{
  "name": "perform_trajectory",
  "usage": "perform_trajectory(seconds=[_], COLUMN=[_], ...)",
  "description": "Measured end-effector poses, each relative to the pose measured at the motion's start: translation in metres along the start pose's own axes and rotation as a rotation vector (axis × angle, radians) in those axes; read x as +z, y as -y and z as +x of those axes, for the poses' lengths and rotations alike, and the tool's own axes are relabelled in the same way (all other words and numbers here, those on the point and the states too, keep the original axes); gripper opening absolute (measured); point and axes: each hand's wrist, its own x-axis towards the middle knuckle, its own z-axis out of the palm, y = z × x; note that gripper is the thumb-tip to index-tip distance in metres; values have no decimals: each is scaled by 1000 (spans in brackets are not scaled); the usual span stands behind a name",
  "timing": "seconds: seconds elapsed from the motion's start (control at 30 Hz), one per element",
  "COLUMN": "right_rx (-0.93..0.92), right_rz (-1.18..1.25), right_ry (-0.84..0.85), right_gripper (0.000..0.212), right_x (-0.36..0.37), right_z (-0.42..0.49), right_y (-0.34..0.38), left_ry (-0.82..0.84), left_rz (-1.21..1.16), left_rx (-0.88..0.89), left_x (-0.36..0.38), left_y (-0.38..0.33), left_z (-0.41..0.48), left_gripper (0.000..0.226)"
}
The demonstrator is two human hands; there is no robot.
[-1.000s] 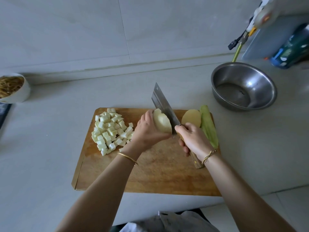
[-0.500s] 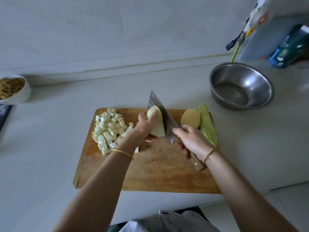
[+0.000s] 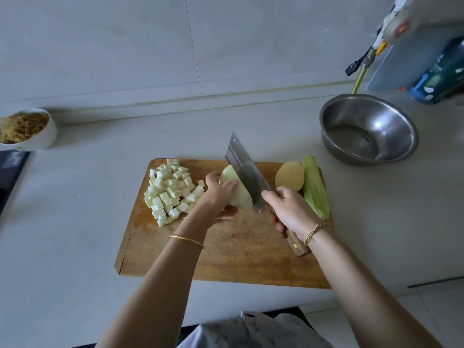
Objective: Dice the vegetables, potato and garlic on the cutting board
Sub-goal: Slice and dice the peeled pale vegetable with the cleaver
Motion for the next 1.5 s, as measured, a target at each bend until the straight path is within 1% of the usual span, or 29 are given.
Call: perform_trajectory(seconds=[0.17, 0.3, 0.47, 0.67, 0.83, 0.93, 1.0, 1.1, 1.27, 1.5], right_rx=[-140, -208, -195, -175, -202, -214, -203, -190, -204, -198], right_rz=[-120, -206, -281, -293, -358, -408, -410, -415, -416, -420], right_ry=[-119, -88, -47, -25, -40, -88, -102, -79, -86, -54], right_gripper=[29, 23, 20, 20, 19, 19, 20, 20, 20, 20], right_x=[-2, -8, -6, -6, -5, -4, -6, -7, -6, -6], right_z=[-11, -25, -30, -29, -30, -30, -30, -31, -31, -34], right_y=[11, 26, 27, 27, 28, 27, 27, 29, 30, 30], left_ry=[-40, -80, -62, -107, -119, -114, -113, -120, -126, -119], left_rz=[-4, -43, -98, -79, -64, -67, -62, -42, -39, -34], left_rx=[48, 65, 74, 91, 108, 105, 105, 96, 76, 76], left_x=[2, 7, 7, 11, 12, 12, 12, 13, 13, 13], left_y=[3, 5, 6, 6, 5, 5, 5, 3, 1, 1], left_z=[-7, -5, -7, -7, -7, -5, -5, -4, -3, -4], left_gripper=[45, 42, 40, 44, 44, 44, 44, 44, 42, 43])
